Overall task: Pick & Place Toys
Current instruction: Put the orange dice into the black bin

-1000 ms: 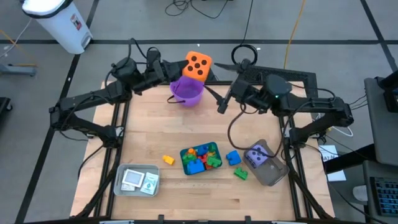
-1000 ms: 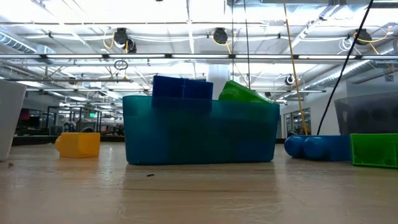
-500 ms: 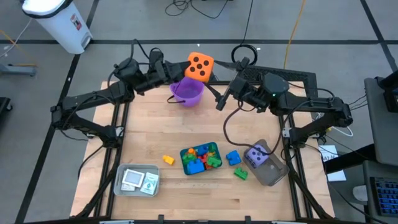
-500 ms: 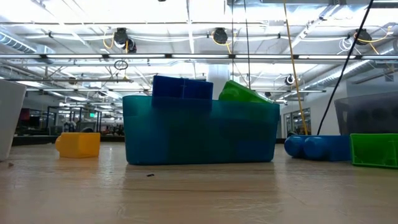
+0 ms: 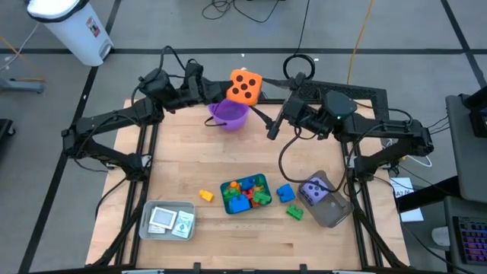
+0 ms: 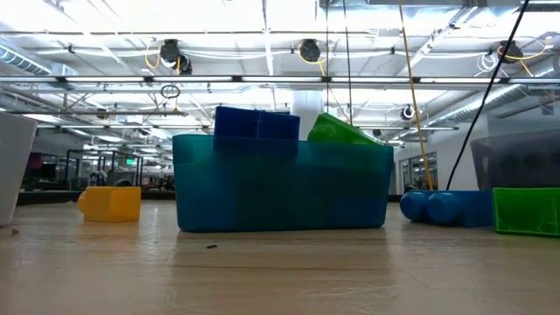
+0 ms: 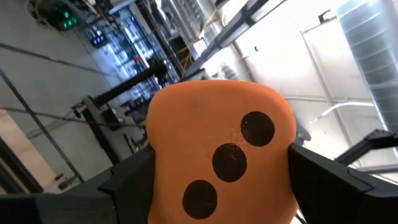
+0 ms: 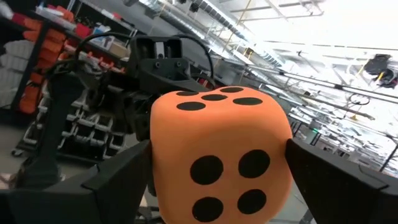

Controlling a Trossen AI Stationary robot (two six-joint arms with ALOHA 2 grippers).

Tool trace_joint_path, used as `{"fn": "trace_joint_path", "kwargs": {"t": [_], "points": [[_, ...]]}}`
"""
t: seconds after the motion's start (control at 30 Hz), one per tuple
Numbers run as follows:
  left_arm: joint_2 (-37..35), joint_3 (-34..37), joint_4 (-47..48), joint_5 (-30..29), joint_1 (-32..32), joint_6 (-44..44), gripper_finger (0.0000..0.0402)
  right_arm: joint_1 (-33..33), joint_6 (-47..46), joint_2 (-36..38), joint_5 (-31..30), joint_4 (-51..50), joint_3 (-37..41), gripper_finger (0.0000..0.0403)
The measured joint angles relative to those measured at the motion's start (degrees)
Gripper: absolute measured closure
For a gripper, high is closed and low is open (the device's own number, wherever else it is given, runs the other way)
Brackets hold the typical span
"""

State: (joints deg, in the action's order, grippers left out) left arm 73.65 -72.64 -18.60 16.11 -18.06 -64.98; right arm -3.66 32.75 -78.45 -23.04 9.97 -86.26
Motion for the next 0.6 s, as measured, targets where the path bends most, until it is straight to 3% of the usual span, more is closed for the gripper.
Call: {"fn": "trace_joint_path", "kwargs": {"t": [0.6], "points": [[0.02,0.00,3.83,5.02,0.11,-0.52,0.0100,-0.02,-0.31,4.06,0.53,-8.83,0.07,0.0044]]}}
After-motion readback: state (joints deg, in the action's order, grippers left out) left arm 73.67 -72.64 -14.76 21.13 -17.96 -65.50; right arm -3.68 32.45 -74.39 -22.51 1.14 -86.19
